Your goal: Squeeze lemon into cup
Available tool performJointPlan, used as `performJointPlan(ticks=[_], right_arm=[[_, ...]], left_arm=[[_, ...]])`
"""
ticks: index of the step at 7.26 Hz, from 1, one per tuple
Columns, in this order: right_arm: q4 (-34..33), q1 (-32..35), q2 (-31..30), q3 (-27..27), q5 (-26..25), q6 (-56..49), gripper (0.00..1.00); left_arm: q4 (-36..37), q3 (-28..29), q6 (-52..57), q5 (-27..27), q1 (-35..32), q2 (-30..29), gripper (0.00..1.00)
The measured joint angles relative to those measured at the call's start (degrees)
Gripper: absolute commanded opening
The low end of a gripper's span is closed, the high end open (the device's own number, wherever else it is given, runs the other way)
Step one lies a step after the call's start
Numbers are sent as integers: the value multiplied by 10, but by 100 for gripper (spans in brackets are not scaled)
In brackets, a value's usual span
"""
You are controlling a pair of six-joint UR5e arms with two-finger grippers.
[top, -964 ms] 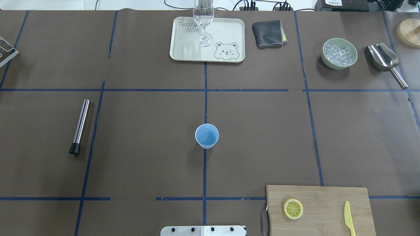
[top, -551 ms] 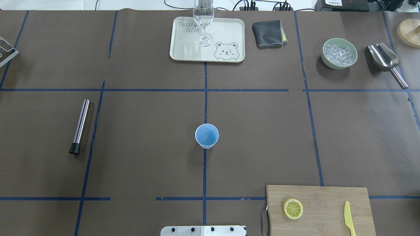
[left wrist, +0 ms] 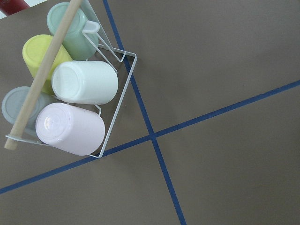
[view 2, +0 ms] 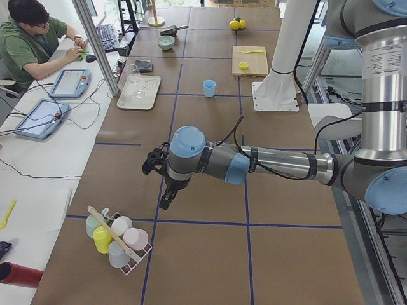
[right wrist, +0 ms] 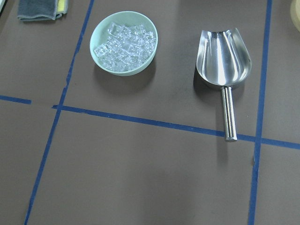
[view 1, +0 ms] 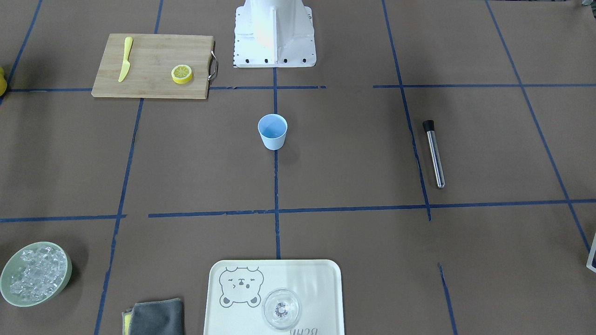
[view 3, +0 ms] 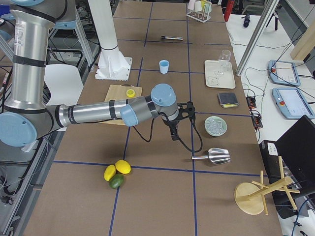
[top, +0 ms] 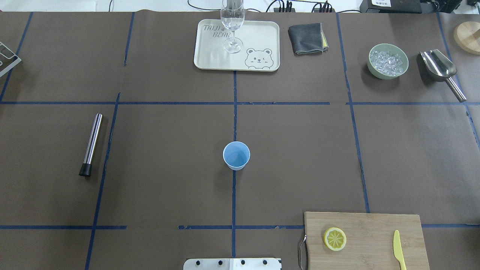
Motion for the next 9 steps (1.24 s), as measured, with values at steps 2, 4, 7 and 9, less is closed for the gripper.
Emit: performJointPlan(ticks=[2, 4, 7, 9], right_arm=[[12, -80, -1, 64, -50, 58, 100], [12, -204, -4, 136, -118, 194, 100], [8, -426, -18, 214, -255, 429, 100], [7, -596, -35, 239, -423, 544, 100]], left_arm=[[-1, -1, 0, 0, 0, -1, 100], [-1, -2, 0, 0, 0, -2, 100], [0, -4, 0, 0, 0, -5, 100], [0, -5, 0, 1, 0, -8, 100]])
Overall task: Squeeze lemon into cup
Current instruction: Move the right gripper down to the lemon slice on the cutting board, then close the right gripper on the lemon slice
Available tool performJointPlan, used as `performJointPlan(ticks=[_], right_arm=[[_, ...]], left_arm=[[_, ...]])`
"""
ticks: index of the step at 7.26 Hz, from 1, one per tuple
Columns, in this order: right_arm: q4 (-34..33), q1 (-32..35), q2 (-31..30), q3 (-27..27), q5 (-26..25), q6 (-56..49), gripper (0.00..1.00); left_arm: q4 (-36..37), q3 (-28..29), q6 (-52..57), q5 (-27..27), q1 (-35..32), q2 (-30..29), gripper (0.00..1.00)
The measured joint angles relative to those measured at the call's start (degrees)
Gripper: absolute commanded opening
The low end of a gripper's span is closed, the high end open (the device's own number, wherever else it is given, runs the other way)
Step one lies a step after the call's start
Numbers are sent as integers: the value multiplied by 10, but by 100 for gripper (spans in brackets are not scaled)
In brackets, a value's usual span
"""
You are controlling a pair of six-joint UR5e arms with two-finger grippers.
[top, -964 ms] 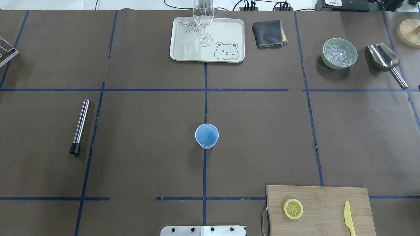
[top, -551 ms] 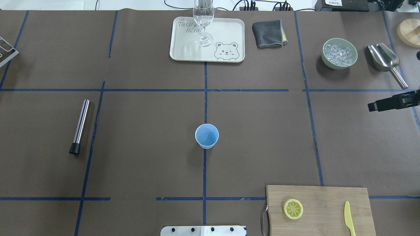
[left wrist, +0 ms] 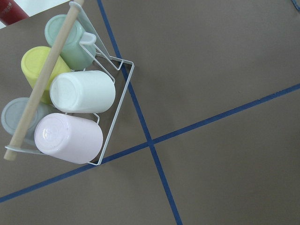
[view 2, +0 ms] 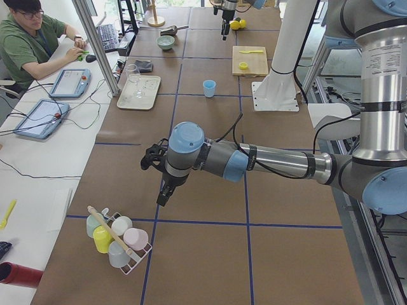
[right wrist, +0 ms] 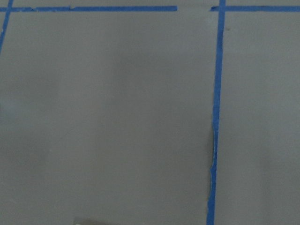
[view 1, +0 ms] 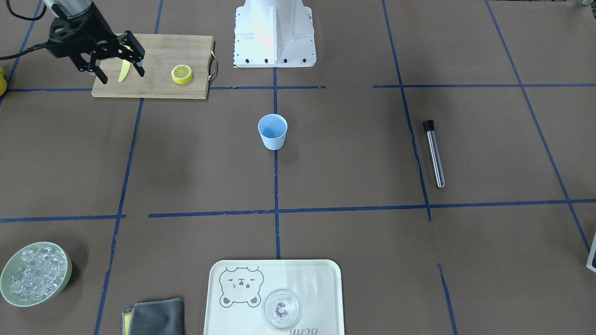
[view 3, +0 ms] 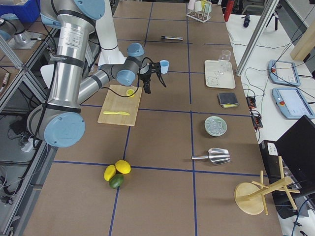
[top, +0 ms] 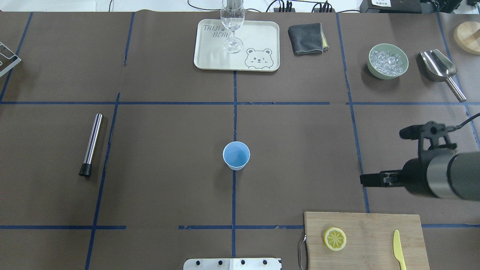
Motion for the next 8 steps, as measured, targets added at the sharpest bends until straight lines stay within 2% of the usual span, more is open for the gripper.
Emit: performJointPlan(ticks=[1, 3, 5, 8], right_arm=[[-2, -76, -1, 1, -81, 48, 100], [-22, -181, 13, -13, -191, 111, 98], [-32, -229, 43, -50, -236, 141, 98], [-41, -261, 52, -67, -255, 152, 98]], left_arm=[[0, 0, 1, 0, 0, 0, 100], [1, -2, 1, 0, -1, 1, 100], [0, -4, 1, 0, -1, 4, 100], [0, -10, 2, 0, -1, 7, 100]])
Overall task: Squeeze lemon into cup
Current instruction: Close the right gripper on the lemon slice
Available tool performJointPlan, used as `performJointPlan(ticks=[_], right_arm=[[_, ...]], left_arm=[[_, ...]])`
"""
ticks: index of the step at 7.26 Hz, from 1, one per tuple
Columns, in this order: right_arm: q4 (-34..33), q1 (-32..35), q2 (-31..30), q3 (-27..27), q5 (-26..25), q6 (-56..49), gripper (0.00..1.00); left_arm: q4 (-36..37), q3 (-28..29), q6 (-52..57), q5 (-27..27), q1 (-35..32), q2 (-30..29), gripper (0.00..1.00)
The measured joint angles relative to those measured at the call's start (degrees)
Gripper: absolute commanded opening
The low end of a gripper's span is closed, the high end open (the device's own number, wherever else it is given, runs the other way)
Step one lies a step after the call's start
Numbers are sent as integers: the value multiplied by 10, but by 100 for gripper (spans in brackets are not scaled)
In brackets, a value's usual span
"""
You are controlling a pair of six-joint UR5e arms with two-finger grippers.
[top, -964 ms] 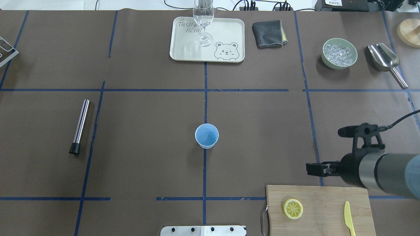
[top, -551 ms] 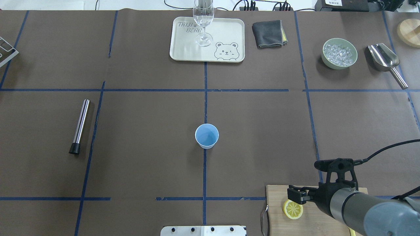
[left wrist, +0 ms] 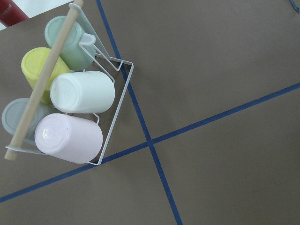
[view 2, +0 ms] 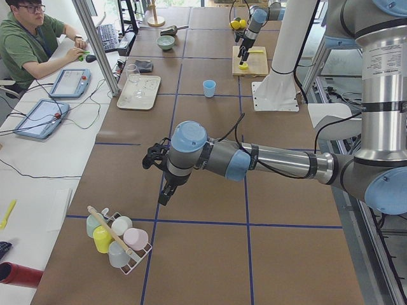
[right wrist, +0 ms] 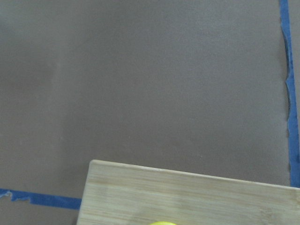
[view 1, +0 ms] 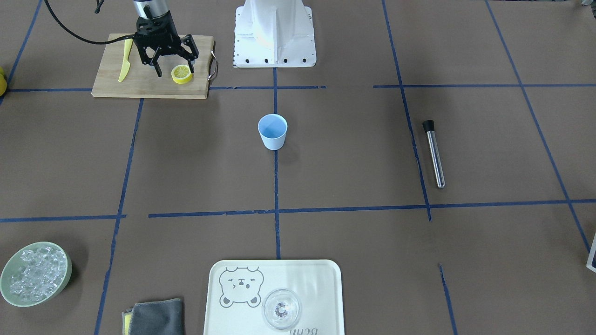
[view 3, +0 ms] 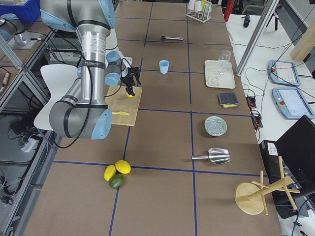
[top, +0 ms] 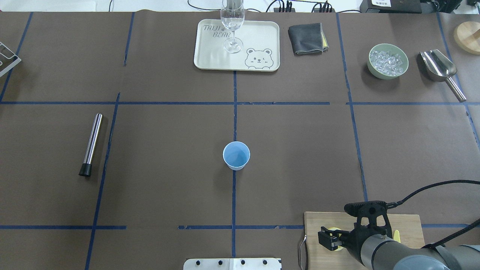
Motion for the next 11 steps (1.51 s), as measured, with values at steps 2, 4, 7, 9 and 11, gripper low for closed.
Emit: performJointPlan(ticks=[2, 4, 7, 9, 11], right_arm=[[-11, -8, 4, -4, -3, 0, 96], [-14, -13, 10, -13, -4, 0, 95], [-14, -10, 40, -42, -3, 0, 93], [-14, -7, 37, -43, -2, -1, 91], [-15, -7, 35, -42, 0, -1, 89]], left_arm=[[0, -1, -1, 0, 0, 0, 100], [0, -1, -1, 0, 0, -2, 100], [0, -1, 0, 0, 0, 0, 100], [0, -1, 0, 0, 0, 0, 100], [0, -1, 0, 0, -1, 0, 100]])
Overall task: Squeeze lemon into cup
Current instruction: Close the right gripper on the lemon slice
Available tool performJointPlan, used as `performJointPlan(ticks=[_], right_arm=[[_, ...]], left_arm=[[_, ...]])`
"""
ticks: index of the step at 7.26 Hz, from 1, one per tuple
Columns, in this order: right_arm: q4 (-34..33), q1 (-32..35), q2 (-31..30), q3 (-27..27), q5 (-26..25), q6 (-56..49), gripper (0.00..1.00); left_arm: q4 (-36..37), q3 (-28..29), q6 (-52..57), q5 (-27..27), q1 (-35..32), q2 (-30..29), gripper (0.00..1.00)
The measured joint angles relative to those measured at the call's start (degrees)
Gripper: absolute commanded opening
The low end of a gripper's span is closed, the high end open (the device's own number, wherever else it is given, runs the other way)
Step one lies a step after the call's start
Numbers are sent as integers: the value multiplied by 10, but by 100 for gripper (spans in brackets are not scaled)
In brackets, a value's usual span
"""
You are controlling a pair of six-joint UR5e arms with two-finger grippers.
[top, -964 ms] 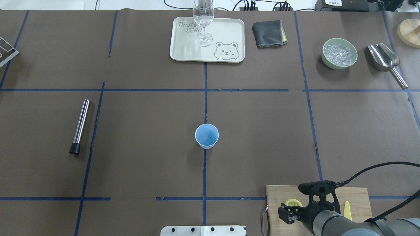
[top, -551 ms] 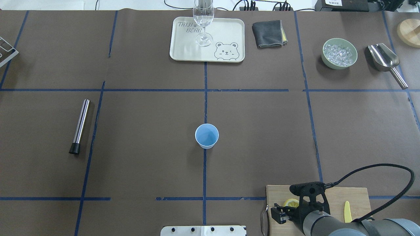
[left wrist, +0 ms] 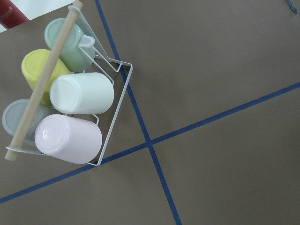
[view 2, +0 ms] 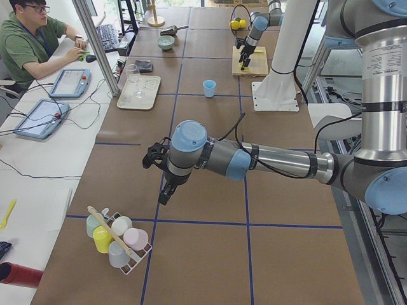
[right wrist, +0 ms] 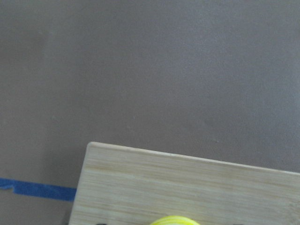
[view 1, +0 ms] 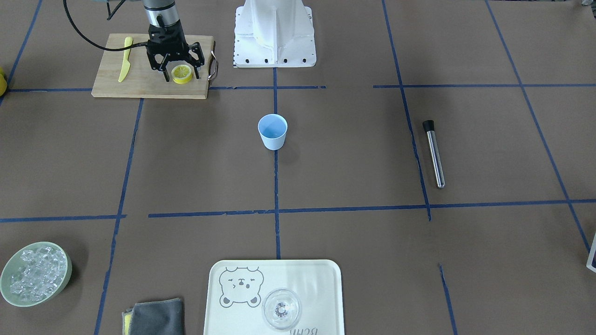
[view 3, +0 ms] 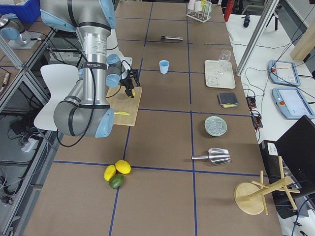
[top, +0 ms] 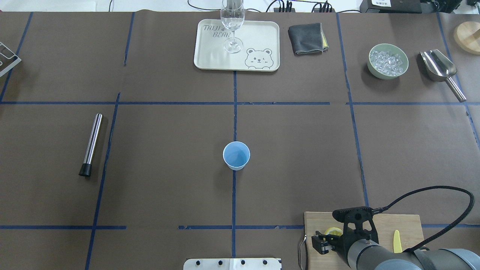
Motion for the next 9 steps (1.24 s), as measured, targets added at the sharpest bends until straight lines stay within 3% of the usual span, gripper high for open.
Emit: performJointPlan(ticks=[4, 6, 9], right_arm=[[-7, -4, -3, 4, 9, -1, 85], [-10, -9, -3, 11, 12, -1, 77], [-50, -11, -4, 40, 13, -1, 79]], left_arm=[[0, 0, 0, 0, 0, 0, 100], [0, 0, 0, 0, 0, 0, 100], [0, 0, 0, 0, 0, 0, 100]])
